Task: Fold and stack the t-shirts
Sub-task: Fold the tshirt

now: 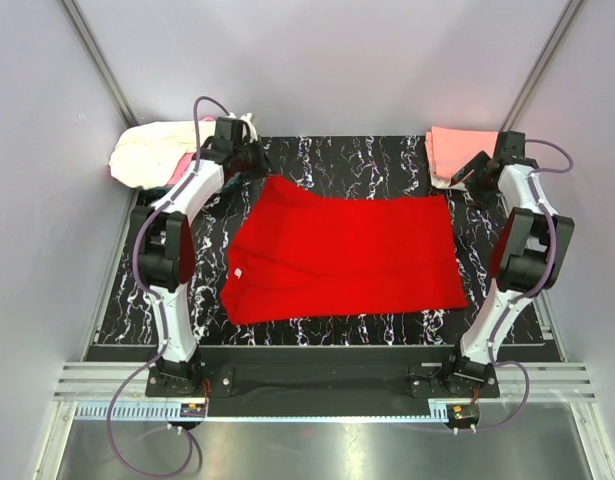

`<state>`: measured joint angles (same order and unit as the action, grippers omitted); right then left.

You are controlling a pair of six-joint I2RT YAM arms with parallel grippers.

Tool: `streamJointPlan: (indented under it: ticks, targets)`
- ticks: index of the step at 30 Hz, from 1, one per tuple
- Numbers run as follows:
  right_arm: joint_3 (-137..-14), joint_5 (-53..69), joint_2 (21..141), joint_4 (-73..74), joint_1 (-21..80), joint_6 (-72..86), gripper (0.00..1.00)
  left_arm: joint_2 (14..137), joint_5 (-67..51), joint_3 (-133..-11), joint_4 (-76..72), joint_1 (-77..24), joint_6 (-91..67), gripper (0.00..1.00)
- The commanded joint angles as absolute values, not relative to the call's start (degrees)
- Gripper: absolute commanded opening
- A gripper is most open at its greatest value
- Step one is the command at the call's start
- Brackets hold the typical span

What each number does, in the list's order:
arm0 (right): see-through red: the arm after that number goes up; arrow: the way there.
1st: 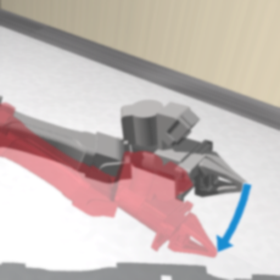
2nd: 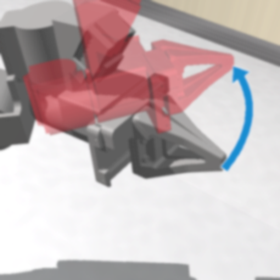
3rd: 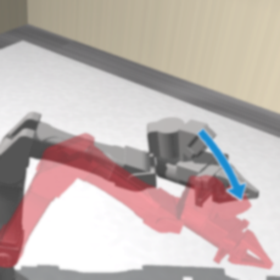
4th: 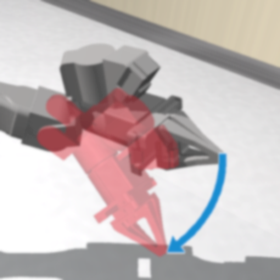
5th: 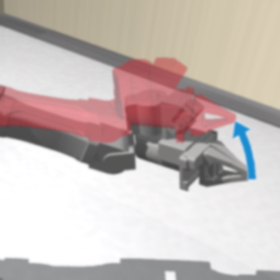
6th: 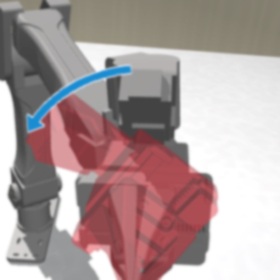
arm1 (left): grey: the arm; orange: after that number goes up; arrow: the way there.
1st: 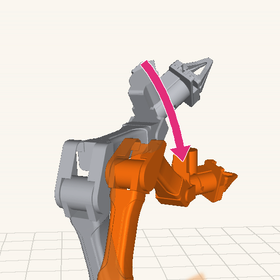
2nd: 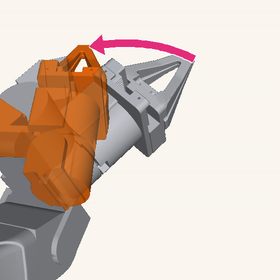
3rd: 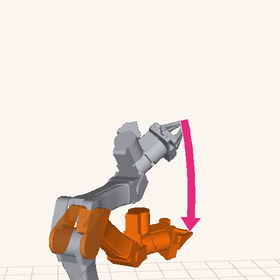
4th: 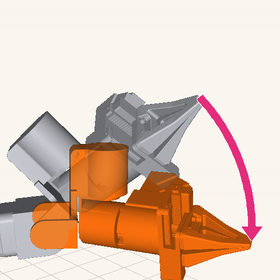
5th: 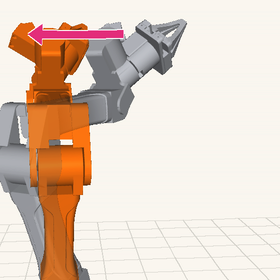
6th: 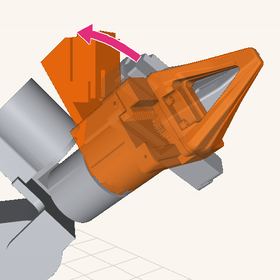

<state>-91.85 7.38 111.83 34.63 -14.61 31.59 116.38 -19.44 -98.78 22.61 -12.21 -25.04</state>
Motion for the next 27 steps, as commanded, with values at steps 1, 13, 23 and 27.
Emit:
streamJointPlan:
  ticks: [1, 13, 23, 27]
  targets:
    - [-99.12, 2.20, 115.39, 42.80, -14.24, 29.00, 0.74, 113.21, -19.77, -95.37, 20.57, -12.39, -22.94, 0.00]
    - [-106.95, 2.37, 127.87, 41.93, -12.22, 27.16, 0.67, 111.45, -20.48, -93.34, 20.22, -12.66, -22.68, 0.00]
    - [-110.56, 0.44, 132.27, 38.49, -9.32, 26.28, 0.61, 110.30, -20.57, -90.97, 19.25, -12.74, -22.59, 0.00]
    - [-112.33, 0.26, 133.68, 39.11, -9.23, 25.75, 0.58, 110.13, -20.30, -90.88, 19.51, -12.74, -22.24, 0.00]
